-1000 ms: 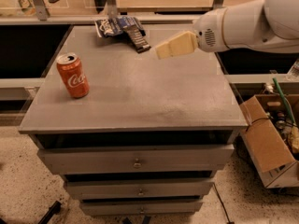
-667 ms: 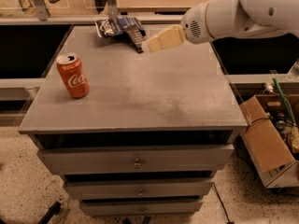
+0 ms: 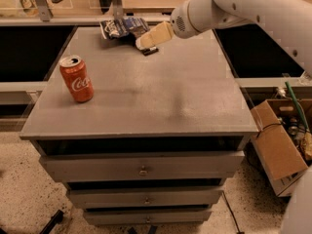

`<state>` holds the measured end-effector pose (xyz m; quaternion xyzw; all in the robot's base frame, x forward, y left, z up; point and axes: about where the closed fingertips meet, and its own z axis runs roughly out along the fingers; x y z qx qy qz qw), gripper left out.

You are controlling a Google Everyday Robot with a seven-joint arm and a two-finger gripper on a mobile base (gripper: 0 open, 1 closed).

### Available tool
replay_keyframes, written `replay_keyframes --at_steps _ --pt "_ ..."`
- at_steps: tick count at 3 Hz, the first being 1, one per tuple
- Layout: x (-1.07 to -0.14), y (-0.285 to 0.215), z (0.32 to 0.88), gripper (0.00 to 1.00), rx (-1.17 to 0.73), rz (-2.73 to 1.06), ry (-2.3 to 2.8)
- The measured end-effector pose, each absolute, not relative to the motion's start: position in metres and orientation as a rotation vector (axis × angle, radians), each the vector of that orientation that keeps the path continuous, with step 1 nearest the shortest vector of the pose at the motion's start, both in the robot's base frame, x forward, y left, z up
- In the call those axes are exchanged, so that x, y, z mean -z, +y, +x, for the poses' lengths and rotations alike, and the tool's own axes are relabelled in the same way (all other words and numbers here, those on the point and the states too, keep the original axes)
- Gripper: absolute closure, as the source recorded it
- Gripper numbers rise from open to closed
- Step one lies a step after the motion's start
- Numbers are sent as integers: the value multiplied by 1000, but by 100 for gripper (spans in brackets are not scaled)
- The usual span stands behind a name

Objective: Move brown chip bag near orange can

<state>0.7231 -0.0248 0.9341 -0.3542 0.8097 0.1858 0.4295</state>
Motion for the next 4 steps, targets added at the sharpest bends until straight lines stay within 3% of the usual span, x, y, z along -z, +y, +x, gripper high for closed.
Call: replay_keyframes --at_steps 2,4 --pt "-924 5 764 0 -309 -788 2019" --pt "-904 15 802 0 6 -729 2102"
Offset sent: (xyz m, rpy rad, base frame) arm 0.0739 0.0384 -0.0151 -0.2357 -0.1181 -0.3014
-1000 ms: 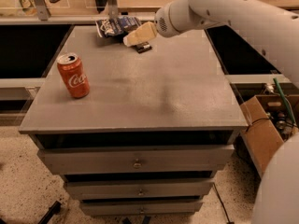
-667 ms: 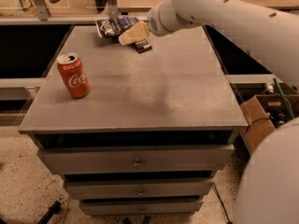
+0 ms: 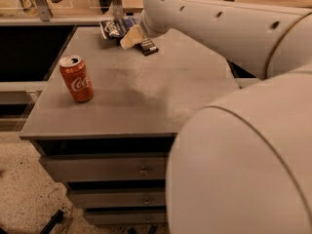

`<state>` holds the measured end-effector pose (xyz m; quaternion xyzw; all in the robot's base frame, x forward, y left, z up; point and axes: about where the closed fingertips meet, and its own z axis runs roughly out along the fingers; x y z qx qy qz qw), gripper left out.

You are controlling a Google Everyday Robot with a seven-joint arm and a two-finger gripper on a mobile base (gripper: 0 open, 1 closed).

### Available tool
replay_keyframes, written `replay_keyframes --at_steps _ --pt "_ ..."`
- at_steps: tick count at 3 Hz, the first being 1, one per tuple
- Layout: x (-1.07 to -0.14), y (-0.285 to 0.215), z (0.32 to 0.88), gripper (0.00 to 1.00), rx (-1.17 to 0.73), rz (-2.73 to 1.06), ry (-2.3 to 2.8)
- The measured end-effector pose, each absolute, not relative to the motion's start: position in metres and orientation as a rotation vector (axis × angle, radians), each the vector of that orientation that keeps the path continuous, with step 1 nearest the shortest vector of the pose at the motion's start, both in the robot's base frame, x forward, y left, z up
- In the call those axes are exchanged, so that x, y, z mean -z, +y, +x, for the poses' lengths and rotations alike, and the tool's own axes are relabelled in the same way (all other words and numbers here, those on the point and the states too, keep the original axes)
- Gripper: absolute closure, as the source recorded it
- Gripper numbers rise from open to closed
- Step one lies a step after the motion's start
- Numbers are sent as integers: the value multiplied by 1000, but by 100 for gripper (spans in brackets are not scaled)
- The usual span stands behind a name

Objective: Move brown chip bag near orange can

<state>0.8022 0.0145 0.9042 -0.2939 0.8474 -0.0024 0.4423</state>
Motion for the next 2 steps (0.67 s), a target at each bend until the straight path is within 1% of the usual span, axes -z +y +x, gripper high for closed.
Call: replay_keyframes --at_steps 1,2 --pt "-897 13 824 0 119 -703 2128" --pt "-894 13 838 0 193 -694 2135"
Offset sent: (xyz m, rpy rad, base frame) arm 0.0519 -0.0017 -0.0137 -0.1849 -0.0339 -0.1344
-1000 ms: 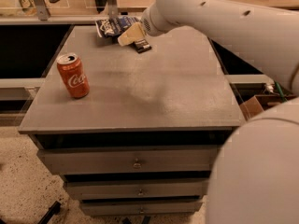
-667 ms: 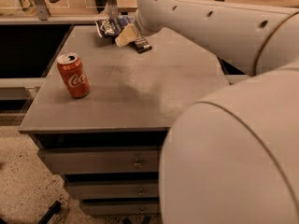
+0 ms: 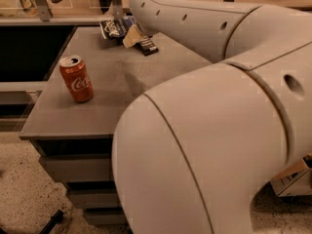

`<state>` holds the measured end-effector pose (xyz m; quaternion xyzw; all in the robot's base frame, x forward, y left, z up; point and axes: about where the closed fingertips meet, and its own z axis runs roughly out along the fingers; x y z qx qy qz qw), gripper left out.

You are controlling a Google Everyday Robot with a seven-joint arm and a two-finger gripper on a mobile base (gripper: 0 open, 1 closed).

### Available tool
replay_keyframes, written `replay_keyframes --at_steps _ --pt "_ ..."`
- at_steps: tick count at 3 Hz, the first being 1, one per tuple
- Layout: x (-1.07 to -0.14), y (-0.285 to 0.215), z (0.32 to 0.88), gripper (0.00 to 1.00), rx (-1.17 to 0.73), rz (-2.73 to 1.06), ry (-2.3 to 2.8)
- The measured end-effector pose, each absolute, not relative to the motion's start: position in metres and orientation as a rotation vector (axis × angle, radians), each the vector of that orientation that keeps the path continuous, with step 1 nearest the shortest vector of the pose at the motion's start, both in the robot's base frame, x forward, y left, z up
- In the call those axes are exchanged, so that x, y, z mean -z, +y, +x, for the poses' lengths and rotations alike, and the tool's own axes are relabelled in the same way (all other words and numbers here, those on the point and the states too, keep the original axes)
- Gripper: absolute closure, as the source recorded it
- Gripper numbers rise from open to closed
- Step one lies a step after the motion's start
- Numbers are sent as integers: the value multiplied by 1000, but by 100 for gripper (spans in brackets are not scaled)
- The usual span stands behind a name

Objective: Move brown chip bag near orange can

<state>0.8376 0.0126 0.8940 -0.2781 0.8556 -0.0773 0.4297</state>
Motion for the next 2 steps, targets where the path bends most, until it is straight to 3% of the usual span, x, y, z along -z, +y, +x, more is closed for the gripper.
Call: replay_keyframes --at_steps 2 --pt "-895 18 857 0 205 -746 2073"
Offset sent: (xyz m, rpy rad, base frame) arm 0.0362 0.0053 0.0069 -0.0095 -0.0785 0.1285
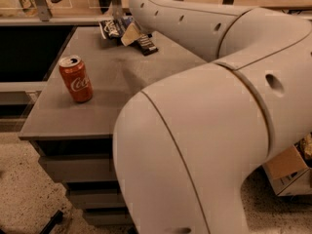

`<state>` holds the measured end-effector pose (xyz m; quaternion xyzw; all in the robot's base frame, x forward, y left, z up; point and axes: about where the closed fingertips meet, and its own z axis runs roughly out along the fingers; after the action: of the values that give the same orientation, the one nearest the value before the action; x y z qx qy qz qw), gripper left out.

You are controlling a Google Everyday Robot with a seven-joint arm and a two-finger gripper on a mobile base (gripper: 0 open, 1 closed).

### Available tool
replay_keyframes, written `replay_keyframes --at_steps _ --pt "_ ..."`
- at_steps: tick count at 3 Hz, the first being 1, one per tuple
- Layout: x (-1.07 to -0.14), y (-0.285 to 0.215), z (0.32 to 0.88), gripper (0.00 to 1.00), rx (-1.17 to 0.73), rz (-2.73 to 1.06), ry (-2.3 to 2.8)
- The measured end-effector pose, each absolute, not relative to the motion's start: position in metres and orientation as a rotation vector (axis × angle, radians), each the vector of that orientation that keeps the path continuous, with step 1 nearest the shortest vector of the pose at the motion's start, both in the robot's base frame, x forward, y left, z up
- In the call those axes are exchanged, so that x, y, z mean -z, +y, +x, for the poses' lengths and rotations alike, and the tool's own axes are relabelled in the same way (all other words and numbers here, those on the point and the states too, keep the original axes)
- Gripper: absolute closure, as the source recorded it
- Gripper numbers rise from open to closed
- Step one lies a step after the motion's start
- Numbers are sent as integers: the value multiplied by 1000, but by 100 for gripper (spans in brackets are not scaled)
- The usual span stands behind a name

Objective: Move brown chip bag near orange can

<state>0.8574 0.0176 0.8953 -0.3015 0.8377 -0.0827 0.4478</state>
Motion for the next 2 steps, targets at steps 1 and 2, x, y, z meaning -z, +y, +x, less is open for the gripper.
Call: replay_keyframes --at_steps 1,2 --pt "-898 21 866 0 89 -765 1994" --pt "-906 28 876 0 -47 -753 1891"
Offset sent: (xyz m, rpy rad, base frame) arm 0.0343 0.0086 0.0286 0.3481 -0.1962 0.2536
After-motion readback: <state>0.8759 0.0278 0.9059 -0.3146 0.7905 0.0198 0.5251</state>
